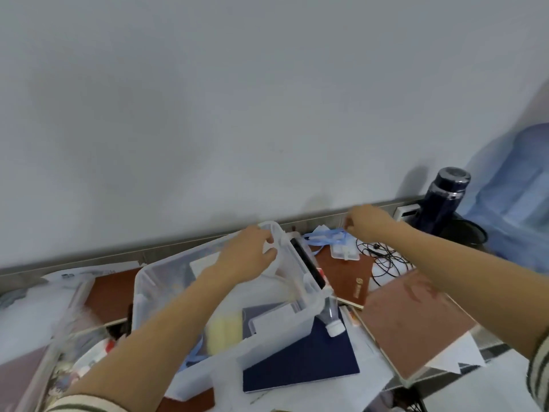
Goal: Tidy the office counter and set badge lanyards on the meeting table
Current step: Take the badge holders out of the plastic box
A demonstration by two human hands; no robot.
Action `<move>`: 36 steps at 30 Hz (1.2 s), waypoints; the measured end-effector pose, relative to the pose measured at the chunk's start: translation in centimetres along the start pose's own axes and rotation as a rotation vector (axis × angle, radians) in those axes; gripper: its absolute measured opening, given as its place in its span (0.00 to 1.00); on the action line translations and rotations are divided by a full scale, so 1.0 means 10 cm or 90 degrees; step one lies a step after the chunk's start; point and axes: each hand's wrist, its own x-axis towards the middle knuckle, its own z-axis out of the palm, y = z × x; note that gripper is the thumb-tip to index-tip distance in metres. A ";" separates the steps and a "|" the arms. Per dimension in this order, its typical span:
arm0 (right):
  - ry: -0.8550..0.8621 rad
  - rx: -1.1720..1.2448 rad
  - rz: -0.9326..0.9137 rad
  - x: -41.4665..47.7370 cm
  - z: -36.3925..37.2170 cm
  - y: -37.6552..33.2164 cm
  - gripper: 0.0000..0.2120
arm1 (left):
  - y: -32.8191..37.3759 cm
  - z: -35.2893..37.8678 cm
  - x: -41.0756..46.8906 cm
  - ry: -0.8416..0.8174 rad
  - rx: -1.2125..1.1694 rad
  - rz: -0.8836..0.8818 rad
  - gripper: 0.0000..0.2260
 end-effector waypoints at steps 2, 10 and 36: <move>-0.088 -0.064 -0.001 0.02 0.16 0.21 0.11 | 0.20 0.17 0.06 0.047 0.009 0.015 0.16; -0.071 -0.243 -0.223 0.31 0.73 0.57 0.20 | 0.41 0.65 0.13 0.169 -0.007 -0.039 0.13; -0.088 0.424 -0.379 0.63 -0.44 0.65 0.07 | 0.46 0.66 0.16 0.220 -0.229 -0.194 0.10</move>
